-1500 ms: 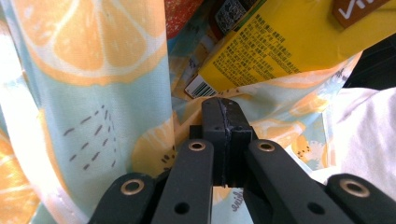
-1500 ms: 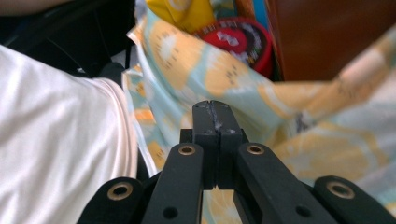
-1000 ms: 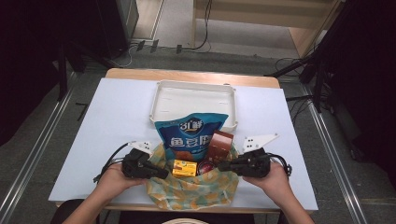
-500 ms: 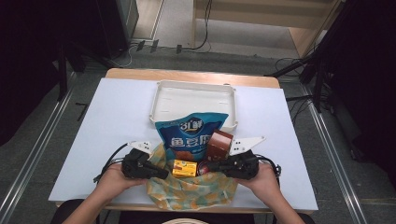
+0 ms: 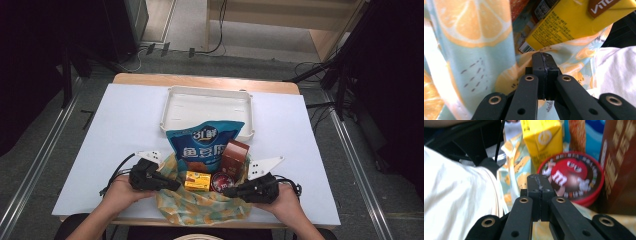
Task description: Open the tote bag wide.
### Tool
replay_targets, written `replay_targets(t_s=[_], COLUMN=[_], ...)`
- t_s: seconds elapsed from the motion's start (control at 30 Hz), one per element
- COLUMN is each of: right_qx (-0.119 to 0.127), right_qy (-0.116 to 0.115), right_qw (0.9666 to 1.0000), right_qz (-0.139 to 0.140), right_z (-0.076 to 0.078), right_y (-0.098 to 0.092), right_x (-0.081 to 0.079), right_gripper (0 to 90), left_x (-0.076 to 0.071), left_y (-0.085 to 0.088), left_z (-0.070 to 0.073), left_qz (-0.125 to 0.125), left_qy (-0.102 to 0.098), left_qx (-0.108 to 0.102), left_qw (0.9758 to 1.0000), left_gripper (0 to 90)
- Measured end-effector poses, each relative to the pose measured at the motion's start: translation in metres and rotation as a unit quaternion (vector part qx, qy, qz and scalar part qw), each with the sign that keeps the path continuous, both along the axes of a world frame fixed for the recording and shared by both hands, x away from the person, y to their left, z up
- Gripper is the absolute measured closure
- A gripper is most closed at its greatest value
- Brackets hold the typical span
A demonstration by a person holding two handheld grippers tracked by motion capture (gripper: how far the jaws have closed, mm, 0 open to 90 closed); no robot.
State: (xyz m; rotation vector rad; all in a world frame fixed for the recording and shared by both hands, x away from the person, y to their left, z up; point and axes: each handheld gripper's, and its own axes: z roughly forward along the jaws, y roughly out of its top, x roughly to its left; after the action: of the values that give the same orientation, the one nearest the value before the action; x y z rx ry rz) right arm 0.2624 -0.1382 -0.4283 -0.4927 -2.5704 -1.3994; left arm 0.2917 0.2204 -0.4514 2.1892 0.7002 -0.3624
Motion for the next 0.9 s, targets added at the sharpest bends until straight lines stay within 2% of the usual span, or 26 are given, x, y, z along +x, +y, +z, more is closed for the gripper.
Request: replay_targets(t_s=[0.13, 0.33, 0.4, 0.6, 0.73, 0.9], right_qx=[-0.012, -0.012, -0.028, -0.040, -0.049, -0.053], right_qy=[0.001, 0.000, 0.003, 0.002, 0.011, 0.019], right_qw=[0.9999, 0.9998, 0.9996, 0.9992, 0.9986, 0.9976], right_qz=[0.005, 0.015, 0.007, -0.004, -0.018, -0.039], right_z=[-0.008, -0.017, -0.022, -0.033, -0.039, -0.043], right_y=[-0.006, -0.016, -0.019, -0.025, -0.029, -0.033], right_x=[-0.002, -0.001, 0.000, 0.009, 0.020, 0.032], right_gripper=[90.0, 90.0, 90.0, 90.0, 90.0, 90.0], left_x=[0.001, 0.002, 0.003, 0.006, 0.010, 0.016], left_y=[0.001, 0.003, 0.004, 0.004, 0.005, 0.006], left_z=[-0.001, -0.004, -0.005, -0.008, -0.009, -0.009], left_qz=[0.002, 0.005, 0.009, 0.019, 0.027, 0.042], left_qy=[0.000, 0.002, 0.005, 0.001, 0.004, -0.004], left_qx=[-0.002, -0.004, -0.006, 0.001, 0.006, 0.011], left_qw=[1.0000, 1.0000, 0.9999, 0.9998, 0.9996, 0.9990], left_gripper=[90.0, 89.5, 89.1, 90.0, 90.0, 90.0])
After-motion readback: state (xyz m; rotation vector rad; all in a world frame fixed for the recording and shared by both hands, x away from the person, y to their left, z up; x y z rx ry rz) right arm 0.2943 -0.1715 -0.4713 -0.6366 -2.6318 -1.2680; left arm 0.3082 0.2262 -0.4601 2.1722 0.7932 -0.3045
